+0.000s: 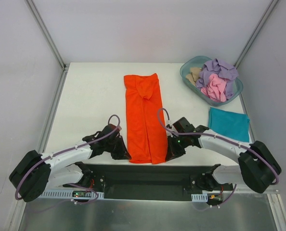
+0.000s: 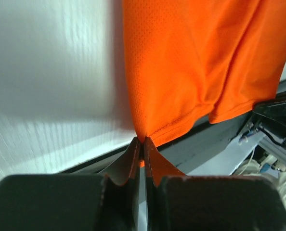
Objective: Fold and stack the t-shirts
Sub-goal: Grab the bottom of the folded rectangular tshirt with both arms, then fold the folded rectangular tshirt in 1/3 of the way
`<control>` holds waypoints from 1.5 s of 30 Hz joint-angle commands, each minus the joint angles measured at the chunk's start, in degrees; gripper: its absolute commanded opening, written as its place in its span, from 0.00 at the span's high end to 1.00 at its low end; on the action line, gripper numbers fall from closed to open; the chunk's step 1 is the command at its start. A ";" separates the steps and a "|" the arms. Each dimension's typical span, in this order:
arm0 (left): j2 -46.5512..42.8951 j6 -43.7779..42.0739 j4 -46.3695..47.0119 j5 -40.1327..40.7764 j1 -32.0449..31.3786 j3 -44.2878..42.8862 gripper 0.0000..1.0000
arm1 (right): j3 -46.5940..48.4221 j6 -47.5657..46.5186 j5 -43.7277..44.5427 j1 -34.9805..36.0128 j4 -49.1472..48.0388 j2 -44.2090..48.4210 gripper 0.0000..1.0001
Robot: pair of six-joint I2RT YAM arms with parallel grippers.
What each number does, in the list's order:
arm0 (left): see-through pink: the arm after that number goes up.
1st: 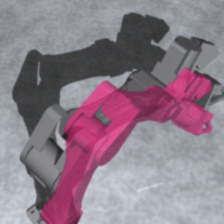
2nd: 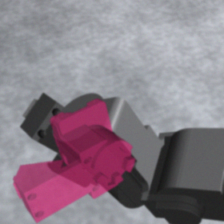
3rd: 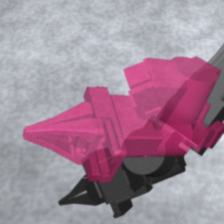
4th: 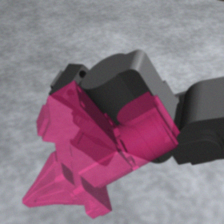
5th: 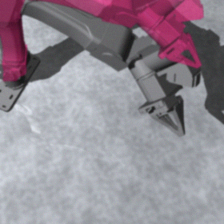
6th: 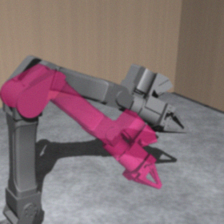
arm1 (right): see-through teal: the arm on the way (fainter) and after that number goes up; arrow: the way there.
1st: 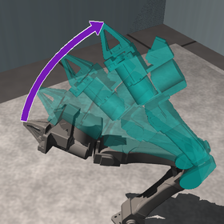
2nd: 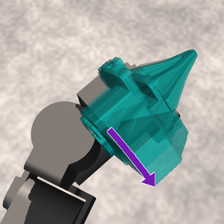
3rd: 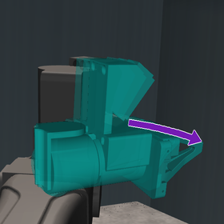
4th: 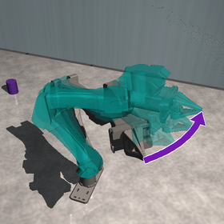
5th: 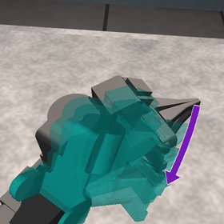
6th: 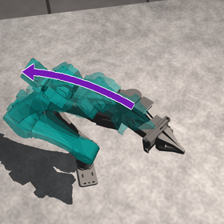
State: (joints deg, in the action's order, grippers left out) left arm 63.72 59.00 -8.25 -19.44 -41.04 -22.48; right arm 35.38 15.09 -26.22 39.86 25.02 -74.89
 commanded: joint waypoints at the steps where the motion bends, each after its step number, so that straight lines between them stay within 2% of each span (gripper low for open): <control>1: -7.02 2.96 -1.86 -2.09 -2.47 0.95 1.00 | -0.14 3.19 -5.86 2.15 1.79 7.29 0.99; 6: -9.32 0.95 -3.17 3.70 -2.47 -4.30 1.00 | 9.78 -0.94 0.10 2.07 3.02 7.40 0.99; 12: -5.99 -4.15 -5.90 10.12 -0.10 -13.45 1.00 | 20.07 -3.75 4.24 0.05 3.20 -0.24 0.99; 16: -0.55 -7.31 -5.90 8.81 5.68 -18.47 1.00 | 28.85 -4.98 8.37 -2.41 4.42 -4.64 0.99; 23: 6.58 -11.71 -5.90 8.63 12.64 -26.64 1.00 | 37.38 -6.74 15.31 -6.19 6.27 -10.53 0.99; 33: 18.18 -15.93 -5.90 4.68 19.32 -37.80 1.00 | 48.29 -11.05 12.95 -10.41 7.24 -21.43 0.99; 45: 30.66 -20.24 -6.07 2.92 21.70 -47.83 1.00 | 56.55 -12.54 9.52 -14.45 5.49 -31.89 0.99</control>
State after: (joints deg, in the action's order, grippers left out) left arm 91.37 41.50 -14.31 -15.05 -20.49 -66.39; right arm 87.96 4.43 -14.15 26.20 31.81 -104.53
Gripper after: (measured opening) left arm 0.010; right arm 0.026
